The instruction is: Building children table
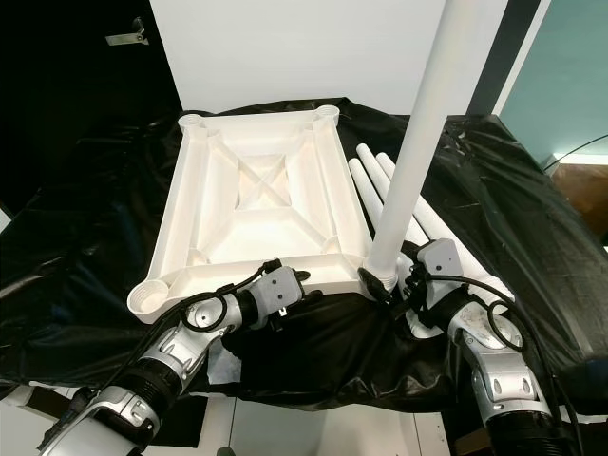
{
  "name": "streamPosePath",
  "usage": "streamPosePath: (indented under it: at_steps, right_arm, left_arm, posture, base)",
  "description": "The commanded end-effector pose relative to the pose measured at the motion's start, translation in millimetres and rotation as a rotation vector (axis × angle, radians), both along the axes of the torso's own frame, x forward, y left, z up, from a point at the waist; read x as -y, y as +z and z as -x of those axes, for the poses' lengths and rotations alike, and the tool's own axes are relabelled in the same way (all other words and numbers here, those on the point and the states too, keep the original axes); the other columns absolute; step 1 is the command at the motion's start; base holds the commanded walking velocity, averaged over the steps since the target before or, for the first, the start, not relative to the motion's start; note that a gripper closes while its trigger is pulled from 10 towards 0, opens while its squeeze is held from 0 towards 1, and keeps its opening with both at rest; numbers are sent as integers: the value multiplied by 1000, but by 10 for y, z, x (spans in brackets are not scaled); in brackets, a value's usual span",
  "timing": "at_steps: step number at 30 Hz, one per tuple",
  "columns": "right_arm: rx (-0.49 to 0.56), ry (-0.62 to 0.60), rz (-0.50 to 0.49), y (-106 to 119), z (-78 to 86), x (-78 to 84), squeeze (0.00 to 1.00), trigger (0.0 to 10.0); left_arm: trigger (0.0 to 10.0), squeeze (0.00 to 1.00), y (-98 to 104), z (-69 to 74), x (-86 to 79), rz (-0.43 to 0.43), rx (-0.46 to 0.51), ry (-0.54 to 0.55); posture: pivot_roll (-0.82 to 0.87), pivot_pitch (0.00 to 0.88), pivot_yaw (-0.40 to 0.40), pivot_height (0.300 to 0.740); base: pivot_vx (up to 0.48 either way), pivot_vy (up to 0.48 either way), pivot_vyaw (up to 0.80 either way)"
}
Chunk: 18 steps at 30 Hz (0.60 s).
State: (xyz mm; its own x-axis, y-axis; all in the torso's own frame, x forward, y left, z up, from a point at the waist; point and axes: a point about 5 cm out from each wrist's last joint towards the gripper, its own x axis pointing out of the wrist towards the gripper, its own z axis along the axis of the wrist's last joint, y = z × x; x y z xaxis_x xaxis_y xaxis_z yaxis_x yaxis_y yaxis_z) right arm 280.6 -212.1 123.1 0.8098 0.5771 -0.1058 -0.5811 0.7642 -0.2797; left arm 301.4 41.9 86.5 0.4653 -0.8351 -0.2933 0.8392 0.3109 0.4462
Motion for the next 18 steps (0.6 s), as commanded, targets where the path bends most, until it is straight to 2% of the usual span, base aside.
streamPosePath:
  at_steps: [1,3,4,10,12,13,14,15,17,18]
  right_arm:
    - [-76,86,-6,-6,-32,25,0,10000]
    - [-95,105,-12,-13,-34,25,0,10000]
    - [-111,120,-20,-43,-22,3,0,0]
    - [-123,133,-40,-83,-15,-36,0,0]
    - [-124,116,-73,-96,-32,-71,0,0]
    - [-123,85,-122,-113,-52,-131,0,0]
    - [-123,85,-122,-113,-52,-131,0,0]
    - [-148,17,-167,-205,-52,-192,0,0]
    - [-148,17,-167,-205,-52,-192,0,0]
    - [-180,-39,-200,-320,-19,-248,0,0]
  left_arm:
    - [10000,0,-279,105,-93,-84,-109,3]
    - [10000,0,-282,105,-101,-85,-109,5]
    - [10000,0,-279,102,-104,-84,-108,7]
    - [10000,0,-268,91,-111,-81,-105,16]
    - [10000,0,-266,86,-116,-80,-104,20]
    - [10000,0,-269,89,-120,-82,-105,19]
    - [10000,0,-269,89,-120,-82,-105,19]
    - [10000,0,-271,93,-117,-82,-106,17]
    - [10000,0,-271,93,-117,-82,-106,17]
    - [10000,0,-272,99,-116,-82,-107,13]
  posture:
    - [-83,3,-7,740]
    - [-83,3,-7,740]
    - [-76,0,-10,740]
    - [-69,0,-12,740]
    - [-72,0,-11,740]
    - [-71,3,-7,740]
    - [-71,3,-7,740]
    - [-71,3,-7,740]
    - [-71,3,-7,740]
    - [-75,13,-1,740]
  base:
    - [0,0,0]
    - [0,0,0]
    - [0,0,0]
    - [0,0,0]
    - [0,0,0]
    - [0,0,0]
    - [0,0,0]
    - [0,0,0]
    - [0,0,0]
    - [0,0,0]
